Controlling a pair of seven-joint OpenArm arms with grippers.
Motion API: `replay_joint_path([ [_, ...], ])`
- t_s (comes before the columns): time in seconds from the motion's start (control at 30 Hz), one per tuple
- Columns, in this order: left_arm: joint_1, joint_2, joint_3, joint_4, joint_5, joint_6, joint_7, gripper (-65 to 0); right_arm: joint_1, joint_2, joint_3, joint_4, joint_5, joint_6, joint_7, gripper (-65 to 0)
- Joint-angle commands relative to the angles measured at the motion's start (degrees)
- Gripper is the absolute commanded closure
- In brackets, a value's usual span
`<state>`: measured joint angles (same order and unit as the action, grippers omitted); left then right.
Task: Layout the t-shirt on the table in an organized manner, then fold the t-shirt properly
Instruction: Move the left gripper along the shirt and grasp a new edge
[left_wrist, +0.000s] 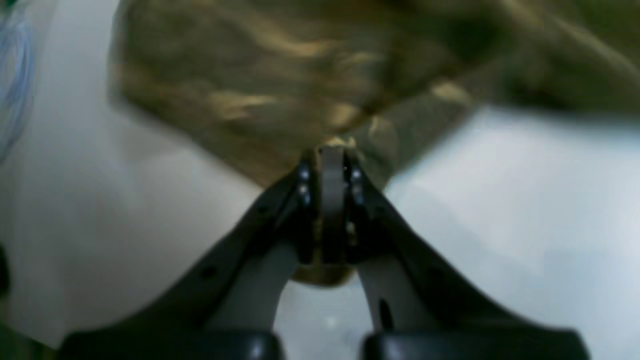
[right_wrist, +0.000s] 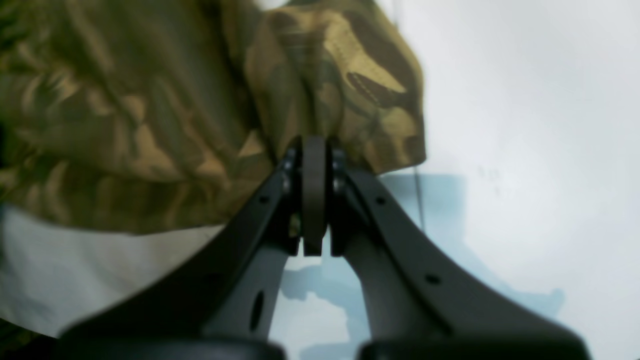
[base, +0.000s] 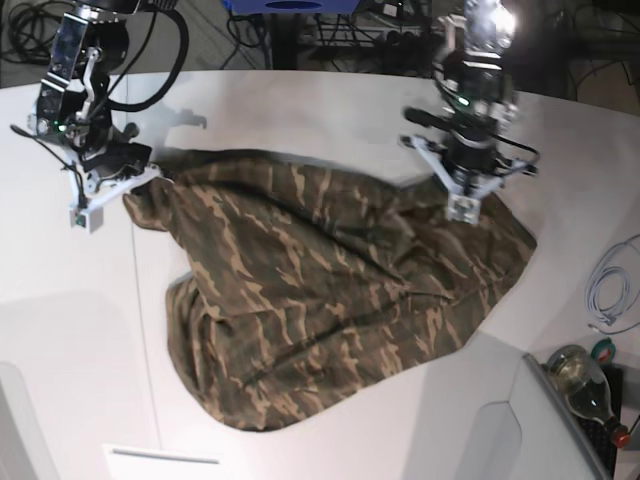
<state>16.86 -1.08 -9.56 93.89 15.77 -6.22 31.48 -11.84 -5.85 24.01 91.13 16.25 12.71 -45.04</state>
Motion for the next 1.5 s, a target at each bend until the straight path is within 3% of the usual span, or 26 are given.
replay_joint_path([
  [0.0,-1.43,0.25,-1.91,0.31,-1.48,-0.51,1.35,0.0,-0.34,0.00,-0.05,1.31,0.58,0.70,0.95,0.0],
  [0.2,-11.02,-0.54,-9.56,0.14,-9.13,-7.72,15.06,0.0,-6.05,0.35,-7.44,8.34,0.58,0.78,1.04,0.0],
  [0.43,-20.16,-0.54,-10.35,-1.36,-10.45,-7.89,21.83,0.0,-11.94,0.35,-10.25,18.36,0.41,0.26,0.95,0.0],
  [0.67,-30.97,-0.54,-10.44,-17.27,-10.19,-7.80,21.13,0.0,-8.16,0.53,-9.90,18.27,0.14,0.17,-0.81,0.0],
  [0.8,-35.28,-0.54,-10.44,-24.30,-10.19,-7.80,16.21,0.0,-3.33,2.20,-9.81,15.20,0.14,0.17,-4.24,0.0],
  [1.0,-40.38,-0.37,-10.44,-34.50,-10.10,-7.72,11.02,0.0,1.15,3.34,-8.58,8.08,0.14,0.08,-4.33,0.0],
  [1.17,-40.91,-0.54,-10.53,-38.55,-10.63,-4.64,7.24,0.0,1.51,3.60,-7.70,6.23,0.14,0.08,-4.06,0.0],
  [1.33,-38.18,-0.54,-10.53,-31.78,-14.67,-4.73,6.71,-25.3,1.42,3.60,-7.79,6.23,0.14,0.17,-3.97,0.0],
  [1.47,-29.74,-1.86,-10.35,-17.45,-21.00,-4.73,6.71,-35.1,1.42,3.60,-7.88,6.23,0.14,0.35,-3.97,0.0],
])
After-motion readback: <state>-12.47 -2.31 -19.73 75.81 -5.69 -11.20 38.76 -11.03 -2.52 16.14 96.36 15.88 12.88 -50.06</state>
